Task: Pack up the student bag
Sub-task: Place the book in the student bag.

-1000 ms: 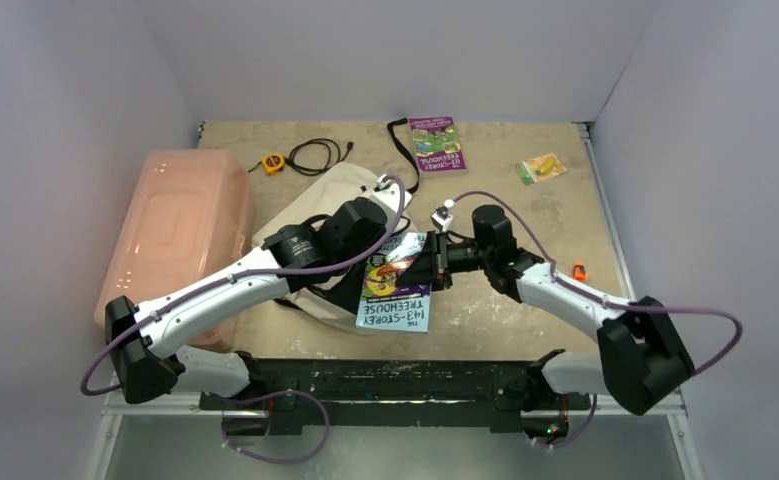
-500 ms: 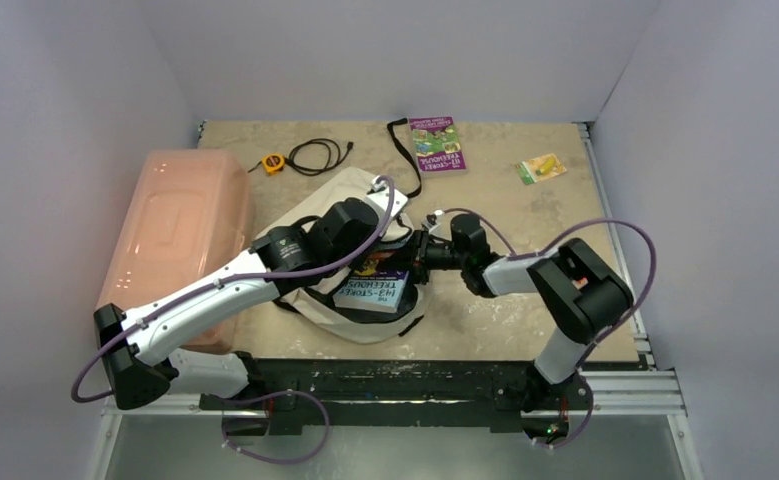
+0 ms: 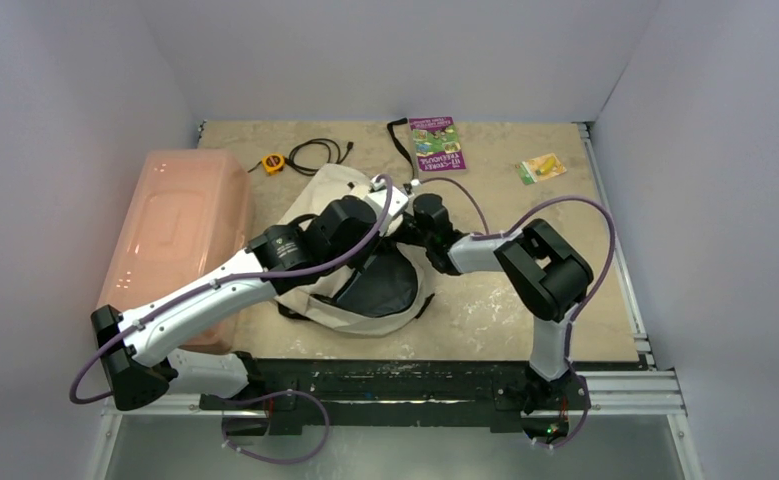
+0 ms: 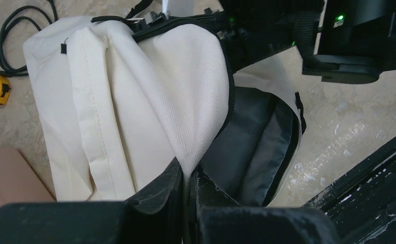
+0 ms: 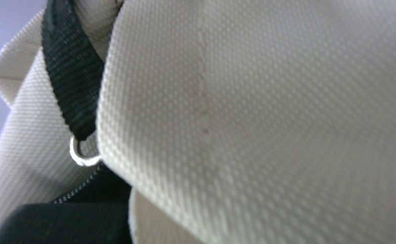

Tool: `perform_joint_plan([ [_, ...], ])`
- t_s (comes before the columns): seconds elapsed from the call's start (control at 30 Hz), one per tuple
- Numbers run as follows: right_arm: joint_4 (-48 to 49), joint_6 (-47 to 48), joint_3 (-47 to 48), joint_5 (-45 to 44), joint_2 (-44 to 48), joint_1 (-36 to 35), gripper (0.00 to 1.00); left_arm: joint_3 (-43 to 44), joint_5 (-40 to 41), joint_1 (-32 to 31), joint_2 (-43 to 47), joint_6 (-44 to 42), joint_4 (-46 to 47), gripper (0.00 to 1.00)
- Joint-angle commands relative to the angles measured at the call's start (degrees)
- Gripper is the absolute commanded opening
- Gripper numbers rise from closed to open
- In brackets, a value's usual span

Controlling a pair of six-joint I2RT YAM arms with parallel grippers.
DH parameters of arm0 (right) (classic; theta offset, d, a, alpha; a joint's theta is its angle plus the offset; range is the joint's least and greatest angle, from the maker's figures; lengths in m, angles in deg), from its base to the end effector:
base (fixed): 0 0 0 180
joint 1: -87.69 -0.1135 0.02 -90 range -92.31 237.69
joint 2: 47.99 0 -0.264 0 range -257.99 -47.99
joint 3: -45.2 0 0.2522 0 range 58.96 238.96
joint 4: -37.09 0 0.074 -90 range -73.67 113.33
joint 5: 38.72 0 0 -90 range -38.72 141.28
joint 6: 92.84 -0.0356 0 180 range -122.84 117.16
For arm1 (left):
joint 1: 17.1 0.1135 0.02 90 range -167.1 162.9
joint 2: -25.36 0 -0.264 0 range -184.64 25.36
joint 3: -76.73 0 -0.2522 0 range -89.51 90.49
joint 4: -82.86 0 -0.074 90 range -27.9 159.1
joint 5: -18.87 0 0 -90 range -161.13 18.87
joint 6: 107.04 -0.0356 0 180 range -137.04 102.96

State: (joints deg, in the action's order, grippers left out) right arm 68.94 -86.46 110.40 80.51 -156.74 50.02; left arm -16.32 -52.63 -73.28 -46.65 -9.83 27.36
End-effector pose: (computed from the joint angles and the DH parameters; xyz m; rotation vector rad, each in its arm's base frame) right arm 0.2985 0.2524 0.1684 0.4251 2.1893 1.8269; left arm 0.1563 -0.2130 0.3595 0.7752 2.1073 -0.2313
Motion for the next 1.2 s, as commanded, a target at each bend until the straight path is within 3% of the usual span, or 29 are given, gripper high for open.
perform_joint_plan([
  [0.0,-4.10,14.57,12.41,-10.41,-3.92,-3.35,0.04,3.56,0.29,-0.16,0.88,-1.03,2.73,0.00],
  [0.07,-5.72,14.02,12.84,-8.44,-5.49,-3.28,0.24,4.22,1.62,-0.15,0.23,-0.94,2.57,0.00],
  [0.17,-0.70,12.45,5.08,-5.99,-2.16,-1.65,0.55,4.29,1.66,-0.16,-0.05,-0.31,1.84,0.00],
  [0.23,-7.35,15.79,4.37,-4.62,0.82,-0.85,0.69,3.19,1.46,-0.18,0.40,-0.15,2.74,0.00],
  [0.33,-19.37,22.68,5.37,-5.82,4.90,-1.06,0.81,2.21,1.62,-0.16,1.09,0.17,3.42,0.00],
  [0.47,-25.26,27.21,5.14,-5.61,6.87,-1.05,0.82,1.70,1.28,-0.19,1.43,0.18,3.66,0.00],
  [0.67,-20.33,24.67,1.03,-3.82,7.30,-1.19,0.68,1.70,1.08,-0.15,1.68,-0.14,2.73,0.00],
  [0.77,-15.18,22.32,1.29,-2.76,5.42,-1.83,0.47,1.80,0.72,-0.22,1.78,-0.04,2.61,0.00],
  [0.87,-5.03,16.50,5.71,-4.21,0.33,-3.88,0.17,2.49,-0.27,-0.18,1.40,0.46,2.58,0.00],
  [0.9,-3.87,15.98,8.09,-5.69,-1.18,-4.55,0.15,2.82,-0.42,-0.21,1.21,0.59,2.57,0.00],
  [0.93,-4.58,15.78,10.33,-7.06,-2.18,-4.87,0.17,3.29,-0.48,-0.16,0.99,0.67,2.16,0.00],
  [1.1,-10.07,18.15,3.13,-10.53,4.78,-2.94,0.66,3.33,0.44,-0.16,1.19,0.24,1.44,0.00],
  [1.17,-10.69,19.42,0.31,-8.27,6.91,-1.32,0.72,2.77,0.73,-0.16,1.34,-0.07,1.88,0.00],
])
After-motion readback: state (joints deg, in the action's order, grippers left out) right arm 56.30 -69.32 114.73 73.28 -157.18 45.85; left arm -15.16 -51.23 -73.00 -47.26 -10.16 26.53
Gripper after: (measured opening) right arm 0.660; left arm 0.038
